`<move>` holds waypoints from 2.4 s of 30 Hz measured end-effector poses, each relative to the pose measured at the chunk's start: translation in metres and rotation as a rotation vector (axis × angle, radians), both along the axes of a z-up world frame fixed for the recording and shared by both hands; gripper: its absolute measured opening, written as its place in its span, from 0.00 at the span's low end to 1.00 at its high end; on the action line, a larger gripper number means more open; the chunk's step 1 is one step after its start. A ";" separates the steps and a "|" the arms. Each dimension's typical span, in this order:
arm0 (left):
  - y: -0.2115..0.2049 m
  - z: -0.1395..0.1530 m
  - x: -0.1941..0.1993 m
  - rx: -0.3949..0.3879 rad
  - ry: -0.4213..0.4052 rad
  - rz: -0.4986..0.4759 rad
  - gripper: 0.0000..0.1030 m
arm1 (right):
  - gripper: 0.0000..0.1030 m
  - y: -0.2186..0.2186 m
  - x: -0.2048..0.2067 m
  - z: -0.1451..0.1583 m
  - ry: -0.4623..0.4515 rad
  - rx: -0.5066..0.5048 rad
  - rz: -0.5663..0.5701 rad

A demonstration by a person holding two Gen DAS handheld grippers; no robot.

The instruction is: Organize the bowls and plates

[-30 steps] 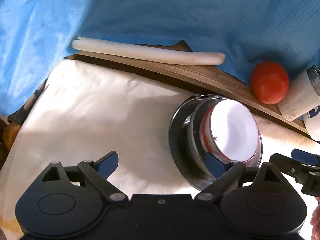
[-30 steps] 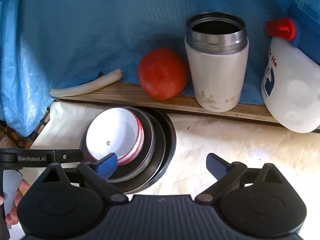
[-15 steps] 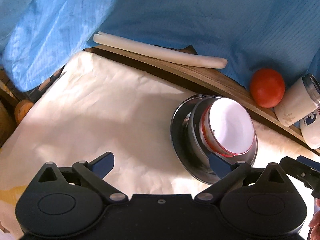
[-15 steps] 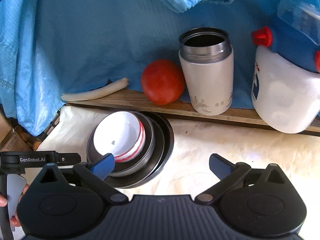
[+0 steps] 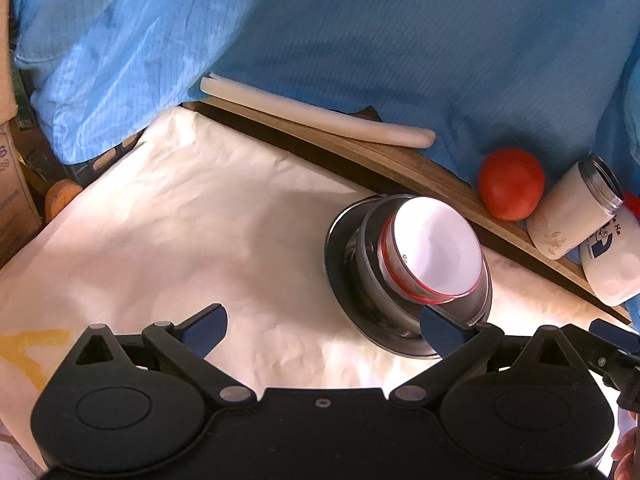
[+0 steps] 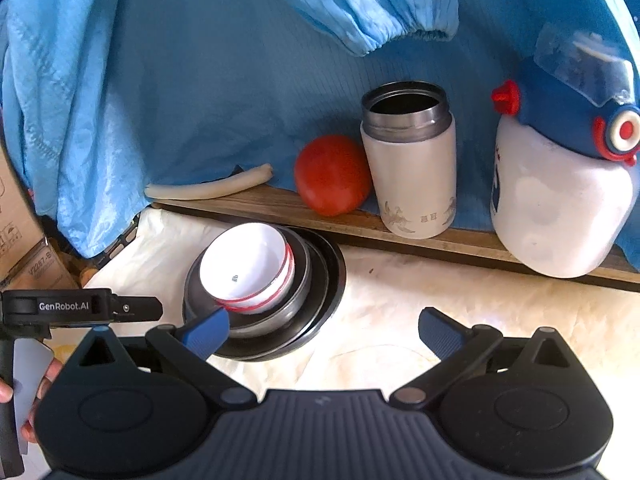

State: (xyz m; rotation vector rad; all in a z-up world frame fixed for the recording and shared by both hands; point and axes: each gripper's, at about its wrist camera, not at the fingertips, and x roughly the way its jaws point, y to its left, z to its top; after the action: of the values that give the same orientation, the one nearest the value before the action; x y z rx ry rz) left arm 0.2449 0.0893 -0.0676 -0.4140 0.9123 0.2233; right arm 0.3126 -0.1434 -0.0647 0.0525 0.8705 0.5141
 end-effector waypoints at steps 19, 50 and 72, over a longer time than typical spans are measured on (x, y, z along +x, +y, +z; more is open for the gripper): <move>-0.043 0.010 -0.044 0.121 -0.111 0.049 0.99 | 1.00 -0.039 -0.028 0.005 -0.138 0.017 0.075; -0.103 0.016 -0.120 0.218 -0.207 0.144 0.99 | 1.00 -0.087 -0.078 0.009 -0.225 0.049 0.145; -0.118 -0.008 -0.143 0.283 -0.244 0.147 0.99 | 1.00 -0.093 -0.090 -0.017 -0.205 0.051 0.177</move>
State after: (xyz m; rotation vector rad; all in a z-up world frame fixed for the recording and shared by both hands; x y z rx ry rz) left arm 0.1018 -0.0291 -0.0759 -0.2387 0.5994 0.4218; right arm 0.2230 -0.2367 -0.0821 -0.0308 0.6649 0.6943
